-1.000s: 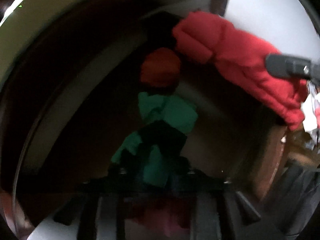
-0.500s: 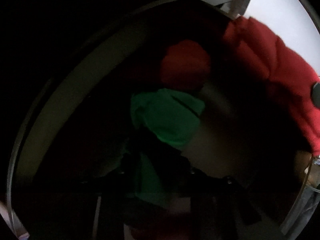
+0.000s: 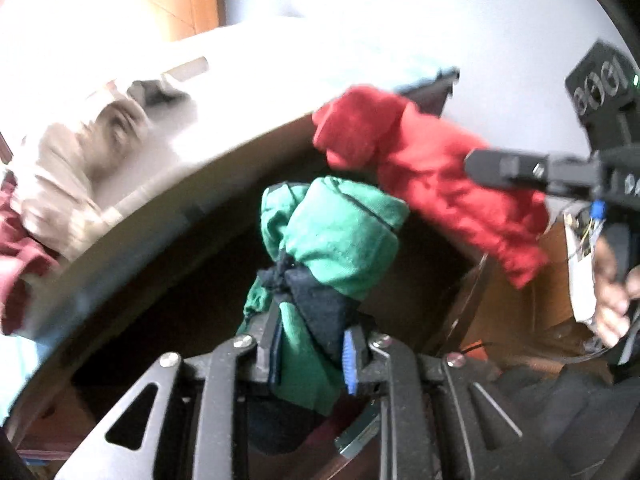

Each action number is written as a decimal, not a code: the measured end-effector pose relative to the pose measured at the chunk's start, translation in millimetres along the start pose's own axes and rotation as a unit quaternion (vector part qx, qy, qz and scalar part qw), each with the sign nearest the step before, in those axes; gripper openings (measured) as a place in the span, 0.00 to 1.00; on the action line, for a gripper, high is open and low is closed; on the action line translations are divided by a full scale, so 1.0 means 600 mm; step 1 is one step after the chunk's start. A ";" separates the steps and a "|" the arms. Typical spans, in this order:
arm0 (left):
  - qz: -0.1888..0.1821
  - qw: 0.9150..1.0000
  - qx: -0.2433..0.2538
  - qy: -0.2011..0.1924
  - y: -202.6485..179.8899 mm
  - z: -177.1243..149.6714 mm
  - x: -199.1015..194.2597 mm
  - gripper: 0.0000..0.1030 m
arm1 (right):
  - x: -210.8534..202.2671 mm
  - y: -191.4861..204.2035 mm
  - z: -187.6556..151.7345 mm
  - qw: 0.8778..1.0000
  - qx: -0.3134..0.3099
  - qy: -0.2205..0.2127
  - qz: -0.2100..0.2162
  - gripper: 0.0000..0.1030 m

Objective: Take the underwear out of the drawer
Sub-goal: 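Lift the green-black sock and red sock up over the cardboard tray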

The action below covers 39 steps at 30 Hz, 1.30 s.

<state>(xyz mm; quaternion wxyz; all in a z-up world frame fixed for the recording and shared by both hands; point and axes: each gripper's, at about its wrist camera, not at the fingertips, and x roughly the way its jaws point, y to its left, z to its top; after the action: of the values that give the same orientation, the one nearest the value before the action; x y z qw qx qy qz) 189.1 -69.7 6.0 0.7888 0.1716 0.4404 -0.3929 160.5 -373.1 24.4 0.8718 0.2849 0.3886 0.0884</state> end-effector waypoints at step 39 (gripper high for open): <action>0.110 0.954 -0.271 -0.070 0.208 0.283 0.148 0.24 | 0.270 0.052 0.279 0.994 -0.009 -0.078 -0.071 0.37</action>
<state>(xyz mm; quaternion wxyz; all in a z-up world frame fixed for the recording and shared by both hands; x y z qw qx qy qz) 407.3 -137.3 17.1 0.8729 -0.0285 0.4525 -0.1805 394.8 -358.3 30.1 0.9062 0.2546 0.3376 0.0079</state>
